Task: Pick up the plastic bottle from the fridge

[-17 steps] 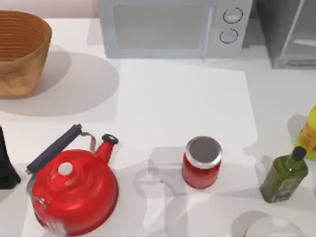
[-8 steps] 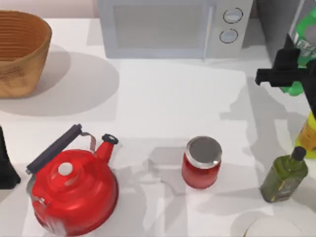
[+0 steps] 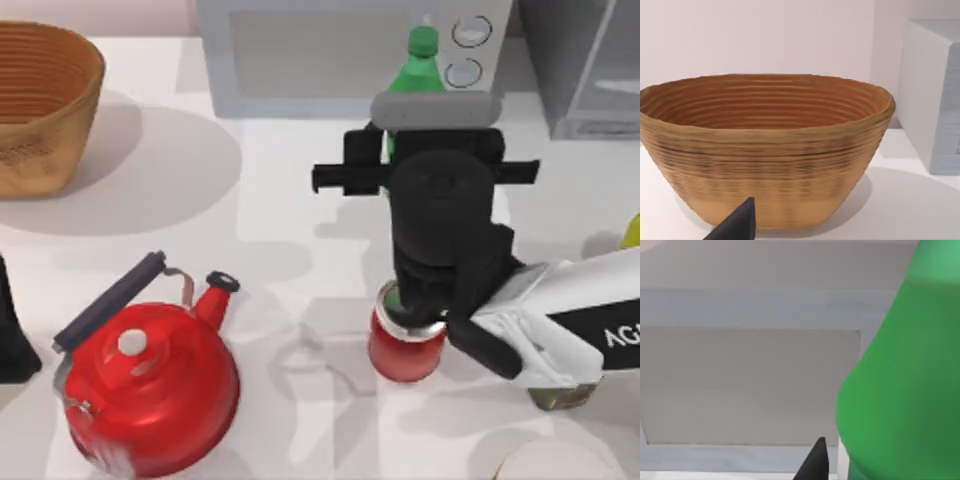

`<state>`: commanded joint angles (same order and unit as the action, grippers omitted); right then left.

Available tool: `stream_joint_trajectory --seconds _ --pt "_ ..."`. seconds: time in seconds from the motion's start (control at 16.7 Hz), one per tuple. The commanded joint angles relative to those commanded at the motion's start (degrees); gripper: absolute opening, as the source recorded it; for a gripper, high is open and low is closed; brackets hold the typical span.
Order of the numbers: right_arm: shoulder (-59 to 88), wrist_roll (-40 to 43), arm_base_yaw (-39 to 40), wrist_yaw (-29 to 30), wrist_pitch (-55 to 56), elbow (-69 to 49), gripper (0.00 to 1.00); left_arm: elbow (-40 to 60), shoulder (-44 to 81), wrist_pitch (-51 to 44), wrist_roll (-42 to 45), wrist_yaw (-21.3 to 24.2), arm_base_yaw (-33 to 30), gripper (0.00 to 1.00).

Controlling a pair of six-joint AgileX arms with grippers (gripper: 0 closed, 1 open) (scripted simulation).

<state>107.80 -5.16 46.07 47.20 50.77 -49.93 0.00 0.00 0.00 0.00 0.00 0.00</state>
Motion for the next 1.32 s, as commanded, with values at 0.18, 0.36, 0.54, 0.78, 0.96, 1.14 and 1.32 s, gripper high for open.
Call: stream_joint_trajectory --seconds 0.18,0.36,0.54,0.78,0.96,1.14,1.32 --pt "7.18 -0.3 3.26 3.34 3.95 -3.89 0.0 0.0 0.0 0.0 0.0 0.0 0.0 1.0" --pt "9.27 -0.38 4.23 4.31 5.11 -5.03 0.0 0.0 0.0 0.0 0.0 0.0 0.0 1.0" --pt "9.27 -0.38 4.23 4.31 5.11 -5.03 0.0 0.0 0.0 0.0 0.0 0.0 0.0 1.0" --pt "11.15 -0.14 3.08 3.38 5.69 -6.33 0.0 0.0 0.0 0.0 0.0 0.0 0.0 1.0" --pt "16.17 0.28 0.85 1.34 6.99 -9.72 0.0 0.0 0.0 0.0 0.0 0.0 0.0 1.0" --pt "20.42 0.53 -1.04 -0.69 8.67 -13.08 0.0 0.0 0.0 0.0 0.0 0.0 0.0 1.0" --pt "21.31 0.61 -1.4 -1.12 9.18 -13.8 0.0 0.0 0.0 0.0 0.0 0.0 0.0 1.0"
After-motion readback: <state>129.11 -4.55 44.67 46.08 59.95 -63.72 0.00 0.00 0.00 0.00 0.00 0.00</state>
